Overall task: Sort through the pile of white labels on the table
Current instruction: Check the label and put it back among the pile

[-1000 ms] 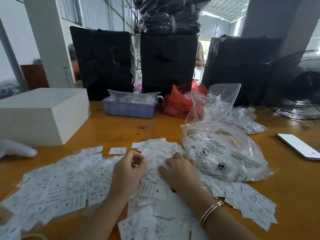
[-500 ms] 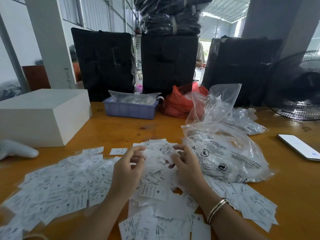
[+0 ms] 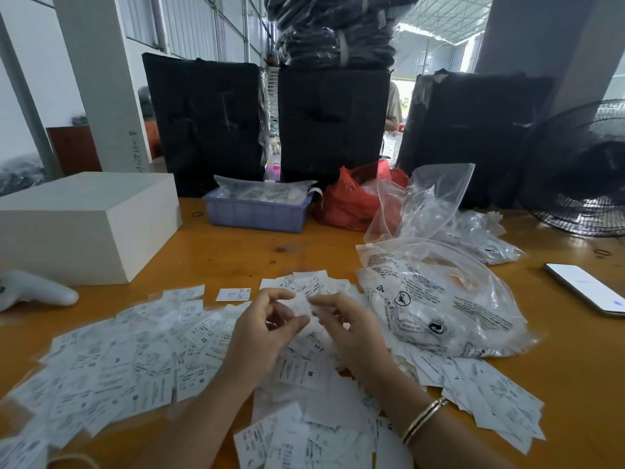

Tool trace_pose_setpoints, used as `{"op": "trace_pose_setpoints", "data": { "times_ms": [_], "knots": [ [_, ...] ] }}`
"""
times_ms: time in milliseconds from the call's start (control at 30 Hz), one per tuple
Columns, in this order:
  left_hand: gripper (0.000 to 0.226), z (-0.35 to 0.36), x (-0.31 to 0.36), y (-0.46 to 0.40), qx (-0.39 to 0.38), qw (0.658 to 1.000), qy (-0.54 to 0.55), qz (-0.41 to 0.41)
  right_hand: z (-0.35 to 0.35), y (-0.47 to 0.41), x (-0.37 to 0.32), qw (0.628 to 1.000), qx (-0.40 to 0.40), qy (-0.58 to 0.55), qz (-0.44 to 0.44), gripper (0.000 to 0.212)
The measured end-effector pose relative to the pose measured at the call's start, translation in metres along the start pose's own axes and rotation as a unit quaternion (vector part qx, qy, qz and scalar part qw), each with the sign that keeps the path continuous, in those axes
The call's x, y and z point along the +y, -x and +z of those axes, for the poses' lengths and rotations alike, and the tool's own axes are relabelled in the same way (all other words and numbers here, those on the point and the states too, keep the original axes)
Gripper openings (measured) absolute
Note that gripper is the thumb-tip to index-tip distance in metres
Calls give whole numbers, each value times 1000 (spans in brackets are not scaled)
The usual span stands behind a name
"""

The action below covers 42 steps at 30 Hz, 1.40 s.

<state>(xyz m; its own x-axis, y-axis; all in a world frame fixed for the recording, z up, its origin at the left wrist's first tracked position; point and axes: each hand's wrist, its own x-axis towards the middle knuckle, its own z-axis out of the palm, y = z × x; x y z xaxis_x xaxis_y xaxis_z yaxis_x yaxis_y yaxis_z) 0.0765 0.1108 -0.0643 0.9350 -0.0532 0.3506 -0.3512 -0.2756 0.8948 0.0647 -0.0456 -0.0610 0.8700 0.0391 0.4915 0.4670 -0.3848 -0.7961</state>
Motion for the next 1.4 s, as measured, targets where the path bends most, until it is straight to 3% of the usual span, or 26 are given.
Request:
{"op": "trace_pose_setpoints", "data": {
  "times_ms": [133,200,300,500,733,933,1233,1400],
  "knots": [
    [16,-2,-3,-1,12,999,-45,0,-2,-4,3,983,64,-163,54,38],
    [14,-3,-2,0,10,997,-72,28,-5,-5,6,978,66,-192,53,29],
    [21,-5,0,2,21,991,-109,81,-7,-5,9,984,57,-165,36,6],
    [22,-5,2,3,39,978,-149,140,-8,-4,11,991,58,-118,5,10],
    [24,-5,4,3,35,980,-148,130,-9,-3,9,982,46,-182,6,15],
    [25,-4,4,4,29,979,-151,135,-7,-3,10,994,27,-107,-8,20],
    [20,-5,4,4,17,979,-148,140,-10,-3,11,993,34,-115,-5,17],
    [30,-5,1,3,23,980,-142,138,-8,-3,10,997,22,-78,3,15]
  ]
}}
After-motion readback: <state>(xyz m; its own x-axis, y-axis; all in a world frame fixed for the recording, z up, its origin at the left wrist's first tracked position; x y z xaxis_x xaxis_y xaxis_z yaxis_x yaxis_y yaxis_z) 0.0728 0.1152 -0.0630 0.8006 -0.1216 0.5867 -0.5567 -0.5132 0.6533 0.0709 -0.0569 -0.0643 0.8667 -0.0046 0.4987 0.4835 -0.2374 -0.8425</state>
